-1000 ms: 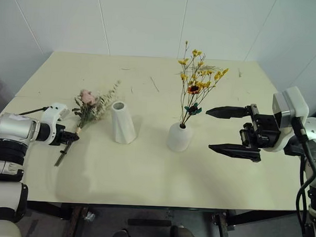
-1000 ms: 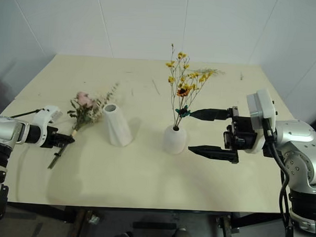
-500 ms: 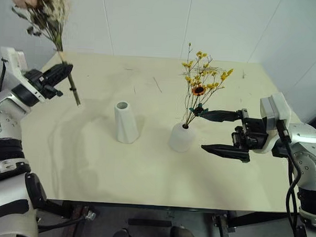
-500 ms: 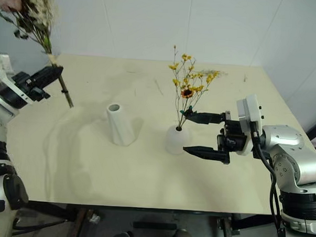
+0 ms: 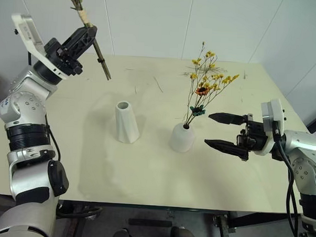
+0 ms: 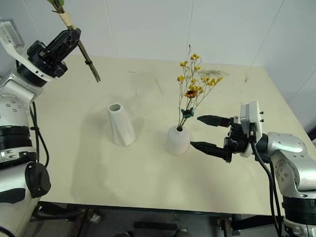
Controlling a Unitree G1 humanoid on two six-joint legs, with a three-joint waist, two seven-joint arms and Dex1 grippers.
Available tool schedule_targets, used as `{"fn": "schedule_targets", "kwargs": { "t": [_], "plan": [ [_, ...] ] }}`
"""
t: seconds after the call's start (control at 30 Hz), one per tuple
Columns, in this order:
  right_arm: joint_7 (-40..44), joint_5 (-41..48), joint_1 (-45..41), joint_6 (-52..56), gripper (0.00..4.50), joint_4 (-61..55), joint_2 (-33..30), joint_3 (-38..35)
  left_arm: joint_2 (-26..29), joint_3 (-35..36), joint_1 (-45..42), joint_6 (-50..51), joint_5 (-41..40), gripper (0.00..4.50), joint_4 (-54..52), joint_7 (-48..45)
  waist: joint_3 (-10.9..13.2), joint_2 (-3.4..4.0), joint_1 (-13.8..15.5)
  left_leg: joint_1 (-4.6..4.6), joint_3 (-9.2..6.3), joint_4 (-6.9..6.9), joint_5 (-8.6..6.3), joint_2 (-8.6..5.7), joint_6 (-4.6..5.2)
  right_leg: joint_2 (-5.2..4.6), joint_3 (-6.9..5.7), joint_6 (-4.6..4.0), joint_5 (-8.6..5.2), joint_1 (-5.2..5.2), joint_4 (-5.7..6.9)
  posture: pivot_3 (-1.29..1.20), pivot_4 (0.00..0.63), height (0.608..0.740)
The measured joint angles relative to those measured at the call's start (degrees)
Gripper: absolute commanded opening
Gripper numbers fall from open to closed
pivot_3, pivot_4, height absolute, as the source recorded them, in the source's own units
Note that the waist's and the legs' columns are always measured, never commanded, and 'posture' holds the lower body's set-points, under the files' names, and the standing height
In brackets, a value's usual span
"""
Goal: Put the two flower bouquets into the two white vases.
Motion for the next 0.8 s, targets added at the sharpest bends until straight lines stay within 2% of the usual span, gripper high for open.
{"fn": "schedule_targets", "kwargs": {
  "t": [0.27,0.5,0.8],
  "plan": [
    [-3.6,1.1,3.7,0.1,4.5,-3.3,-0.2,-4.6,-2.0,-0.2,-0.9,1.4,-2.4,0.08,-0.1,0.3,0.0,0.0,0.1,0.01,-0.01,0.01,0.0,0.0,0.0,0.0,0.0,0.01,0.01,0.03,-0.02,0.0,0.15,0.74],
    [-6.1,1.7,6.1,0.3,4.5,-5.7,-0.2,-5.3,-2.0,-1.8,8.8,0.8,-2.8,0.08,-3.1,-3.1,0.0,0.0,-0.1,0.04,0.01,0.02,0.01,0.0,-0.01,0.01,0.03,-0.01,0.02,0.02,0.0,0.0,0.15,0.74],
    [-8.0,1.8,6.1,-0.2,4.5,-6.3,0.6,-5.3,-5.5,-4.2,12.3,-5.4,-1.5,0.08,-5.5,-4.5,0.0,-0.02,0.3,0.04,-0.01,0.03,0.01,-0.01,-0.01,0.01,0.02,0.02,0.06,0.13,-0.14,0.0,0.15,0.74]
  ]
}}
